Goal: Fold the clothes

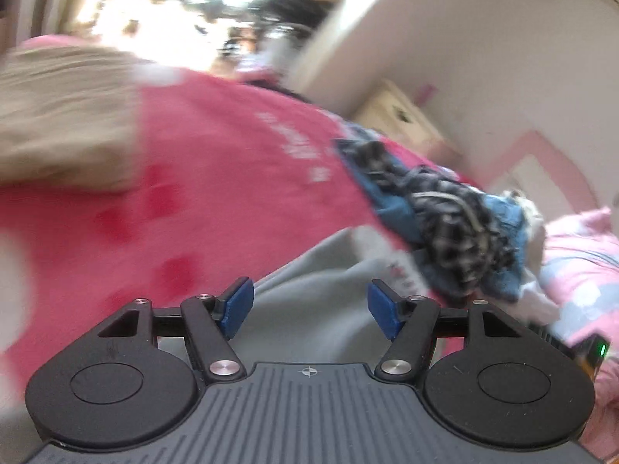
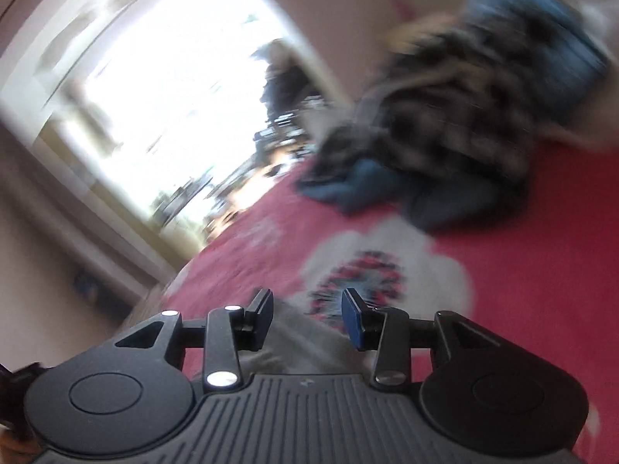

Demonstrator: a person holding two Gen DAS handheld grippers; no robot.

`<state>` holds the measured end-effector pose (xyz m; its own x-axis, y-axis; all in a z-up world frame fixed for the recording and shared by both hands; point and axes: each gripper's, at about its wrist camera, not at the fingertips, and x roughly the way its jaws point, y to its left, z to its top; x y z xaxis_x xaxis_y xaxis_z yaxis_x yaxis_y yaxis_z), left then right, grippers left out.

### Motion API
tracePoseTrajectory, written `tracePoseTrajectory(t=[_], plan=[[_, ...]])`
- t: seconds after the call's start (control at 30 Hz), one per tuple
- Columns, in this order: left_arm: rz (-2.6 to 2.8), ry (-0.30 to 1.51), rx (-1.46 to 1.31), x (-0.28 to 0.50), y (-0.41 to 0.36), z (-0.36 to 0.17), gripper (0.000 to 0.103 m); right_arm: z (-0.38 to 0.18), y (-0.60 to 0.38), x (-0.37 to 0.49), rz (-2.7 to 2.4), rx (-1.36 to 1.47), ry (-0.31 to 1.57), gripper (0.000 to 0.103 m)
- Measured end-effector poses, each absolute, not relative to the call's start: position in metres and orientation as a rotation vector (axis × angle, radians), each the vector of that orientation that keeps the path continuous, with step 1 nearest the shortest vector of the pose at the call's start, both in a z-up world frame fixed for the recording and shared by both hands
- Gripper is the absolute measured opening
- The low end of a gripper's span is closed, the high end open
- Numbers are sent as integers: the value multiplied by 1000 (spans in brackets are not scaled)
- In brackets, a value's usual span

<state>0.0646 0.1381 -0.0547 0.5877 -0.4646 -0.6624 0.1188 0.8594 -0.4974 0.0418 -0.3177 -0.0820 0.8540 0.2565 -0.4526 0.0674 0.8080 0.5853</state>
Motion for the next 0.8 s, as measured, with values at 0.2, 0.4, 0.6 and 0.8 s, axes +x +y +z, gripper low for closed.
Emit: tracePoseTrajectory(t=[0.2, 0.4, 0.6, 0.8], plan=[[-157, 899, -447, -20, 208, -52, 65, -81, -214, 95, 339, 292, 668, 34], [-2, 987, -366, -56, 237, -90, 65, -143, -175, 161, 297, 232, 860, 7], [1, 1000, -229, -48, 226, -111, 65, -109, -164, 133, 317, 221, 797, 12], [-19, 993, -86, -36, 208, -129, 69, -139, -131, 138, 279, 28, 902, 10]])
